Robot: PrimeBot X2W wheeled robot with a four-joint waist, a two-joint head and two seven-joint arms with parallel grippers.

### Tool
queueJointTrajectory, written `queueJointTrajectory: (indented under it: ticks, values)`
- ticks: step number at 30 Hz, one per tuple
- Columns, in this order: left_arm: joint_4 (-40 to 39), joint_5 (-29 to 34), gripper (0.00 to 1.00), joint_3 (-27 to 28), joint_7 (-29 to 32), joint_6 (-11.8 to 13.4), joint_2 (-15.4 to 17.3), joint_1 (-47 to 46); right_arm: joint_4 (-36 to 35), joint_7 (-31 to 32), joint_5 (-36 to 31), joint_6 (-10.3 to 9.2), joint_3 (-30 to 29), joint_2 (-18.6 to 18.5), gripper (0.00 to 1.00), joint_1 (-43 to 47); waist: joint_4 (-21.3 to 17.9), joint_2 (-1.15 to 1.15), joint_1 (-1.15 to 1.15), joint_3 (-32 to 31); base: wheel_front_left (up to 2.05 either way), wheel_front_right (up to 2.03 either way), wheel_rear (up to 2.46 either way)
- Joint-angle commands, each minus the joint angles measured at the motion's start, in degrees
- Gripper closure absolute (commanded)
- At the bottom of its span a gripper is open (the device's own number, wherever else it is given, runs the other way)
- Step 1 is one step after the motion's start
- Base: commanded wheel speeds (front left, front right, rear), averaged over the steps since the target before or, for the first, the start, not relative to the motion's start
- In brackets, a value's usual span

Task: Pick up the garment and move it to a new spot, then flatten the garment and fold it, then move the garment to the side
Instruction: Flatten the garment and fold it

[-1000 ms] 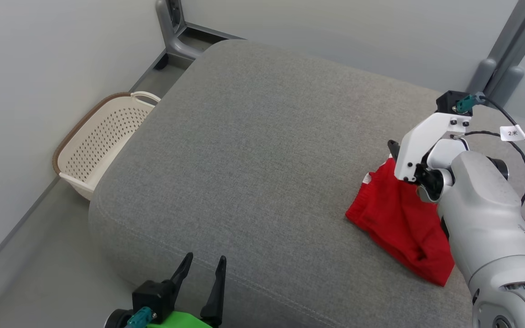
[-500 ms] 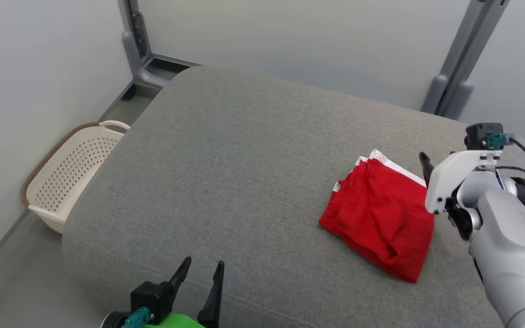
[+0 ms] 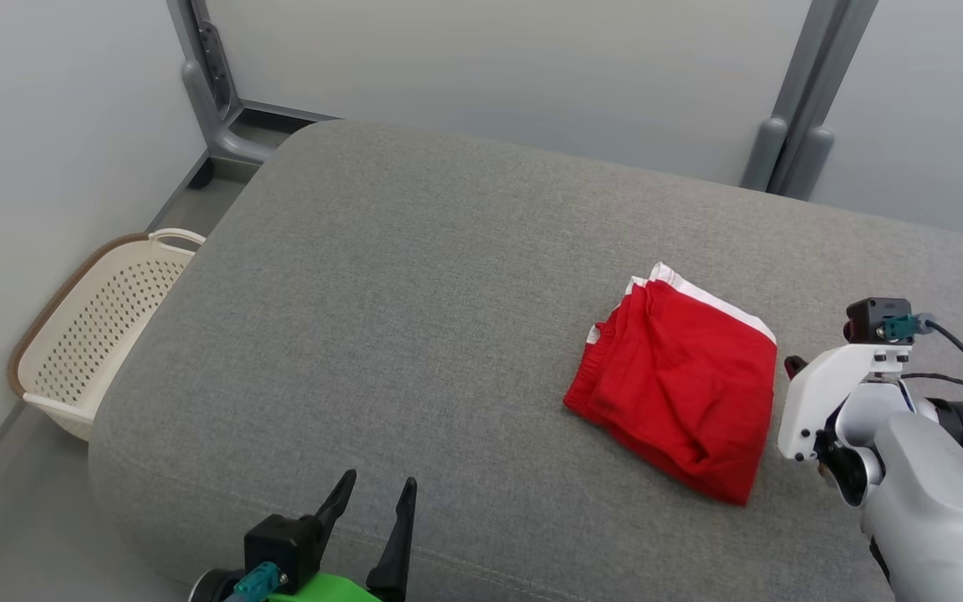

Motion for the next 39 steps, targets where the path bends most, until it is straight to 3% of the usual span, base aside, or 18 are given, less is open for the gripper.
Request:
queueJointTrajectory:
  ticks: [1,23,39]
  values:
    - [0.2,-0.1,0.00,-0.2,0.1,-0.2,0.0,-1.0,0.1,0.2,0.5,-0.02,0.2,0.1,1.00,0.8,0.2,0.00,0.00,0.2,0.00,0.00,0.00]
    - [0.8,-0.3,0.00,-1.4,0.1,-0.5,-0.3,-1.8,5.3,-1.0,2.1,-0.02,2.2,3.8,1.00,0.9,6.9,0.00,0.00,1.7,0.00,0.00,0.00]
    - [0.3,-0.7,0.00,-1.3,-0.3,0.4,0.0,-1.3,3.0,0.1,5.8,-0.02,10.8,8.0,1.00,-2.9,7.2,0.00,0.00,1.4,0.00,0.00,0.00]
